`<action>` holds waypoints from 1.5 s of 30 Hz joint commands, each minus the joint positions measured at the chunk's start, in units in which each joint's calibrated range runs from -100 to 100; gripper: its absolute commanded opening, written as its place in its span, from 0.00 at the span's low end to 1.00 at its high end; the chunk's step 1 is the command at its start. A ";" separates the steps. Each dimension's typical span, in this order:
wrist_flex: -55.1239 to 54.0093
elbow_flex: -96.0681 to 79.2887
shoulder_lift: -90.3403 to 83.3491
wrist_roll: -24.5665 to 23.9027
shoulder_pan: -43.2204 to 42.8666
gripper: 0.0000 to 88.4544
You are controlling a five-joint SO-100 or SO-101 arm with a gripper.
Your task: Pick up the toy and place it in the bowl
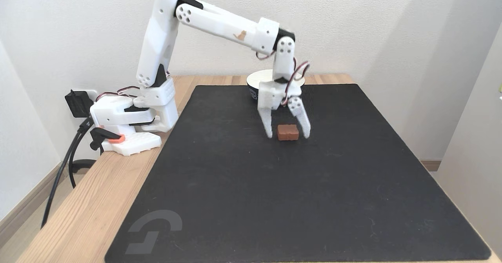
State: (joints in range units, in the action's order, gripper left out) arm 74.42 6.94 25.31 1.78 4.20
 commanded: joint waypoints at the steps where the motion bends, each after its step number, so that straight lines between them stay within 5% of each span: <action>1: -0.75 1.66 0.16 0.57 -0.48 0.38; 6: -0.75 1.03 0.24 0.57 -0.48 0.38; 12: -1.60 1.03 1.16 0.52 -0.23 0.09; 20: -3.21 2.38 0.66 0.52 -2.49 0.09; 29: -4.14 2.84 -18.43 -1.05 -22.73 0.09; 39: -23.19 -21.14 -29.27 -1.88 -31.18 0.09; 42: -27.34 -25.83 -28.77 -1.88 -29.51 0.14; 45: -27.59 -26.64 -28.77 -1.62 -30.01 0.38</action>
State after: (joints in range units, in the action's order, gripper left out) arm 48.33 -19.41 -1.25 -0.13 -25.43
